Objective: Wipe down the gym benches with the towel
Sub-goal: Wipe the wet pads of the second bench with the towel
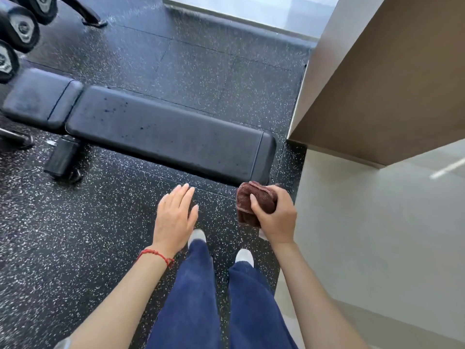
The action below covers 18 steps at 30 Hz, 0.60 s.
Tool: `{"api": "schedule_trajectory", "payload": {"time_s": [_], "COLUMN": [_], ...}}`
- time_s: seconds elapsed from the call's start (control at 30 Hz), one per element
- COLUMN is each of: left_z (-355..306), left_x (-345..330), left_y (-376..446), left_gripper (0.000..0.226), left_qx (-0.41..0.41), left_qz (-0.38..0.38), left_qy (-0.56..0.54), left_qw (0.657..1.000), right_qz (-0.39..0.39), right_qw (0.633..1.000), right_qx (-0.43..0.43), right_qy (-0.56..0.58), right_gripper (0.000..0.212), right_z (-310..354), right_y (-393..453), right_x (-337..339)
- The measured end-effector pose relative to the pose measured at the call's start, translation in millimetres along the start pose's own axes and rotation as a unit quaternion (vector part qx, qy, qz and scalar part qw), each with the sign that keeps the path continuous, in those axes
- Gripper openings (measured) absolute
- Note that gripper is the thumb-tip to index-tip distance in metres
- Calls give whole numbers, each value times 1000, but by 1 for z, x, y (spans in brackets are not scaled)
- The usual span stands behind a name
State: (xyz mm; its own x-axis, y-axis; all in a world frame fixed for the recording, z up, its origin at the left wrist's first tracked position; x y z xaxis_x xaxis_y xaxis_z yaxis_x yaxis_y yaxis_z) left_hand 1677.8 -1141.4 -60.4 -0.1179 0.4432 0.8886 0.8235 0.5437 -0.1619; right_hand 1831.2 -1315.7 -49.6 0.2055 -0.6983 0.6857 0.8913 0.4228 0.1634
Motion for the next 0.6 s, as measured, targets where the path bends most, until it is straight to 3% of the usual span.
{"api": "schedule_trajectory", "payload": {"time_s": [0.4, 0.6], "left_z": [84, 113], "left_x": [-36, -78], "left_y": [153, 193], "left_gripper": [51, 51], "left_qx": [-73, -79], "left_qz": [54, 72], "left_qy": [-3, -22], "left_qw": [996, 994], "right_qz": [-31, -52], "right_qw": [995, 993], "right_qx": [-94, -93], "right_qy": [-29, -52], "right_gripper": [35, 39], "right_z": [-30, -58], "right_y": [68, 97], "right_x": [-127, -166]}}
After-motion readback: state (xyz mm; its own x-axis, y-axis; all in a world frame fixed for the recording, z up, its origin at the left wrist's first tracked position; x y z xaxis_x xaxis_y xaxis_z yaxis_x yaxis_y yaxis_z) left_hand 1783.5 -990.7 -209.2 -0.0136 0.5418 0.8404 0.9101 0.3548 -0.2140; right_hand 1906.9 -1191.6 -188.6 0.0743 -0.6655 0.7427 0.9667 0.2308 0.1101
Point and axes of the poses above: each hand's wrist, its own y-axis towards the middle knuckle, its own x-axis out of the back of the hand, z = x × y, the point moved 10 cm from there along y, towards the middle knuckle, and after that the axes turned 6 degrees about -y, right-handed, at the moved point
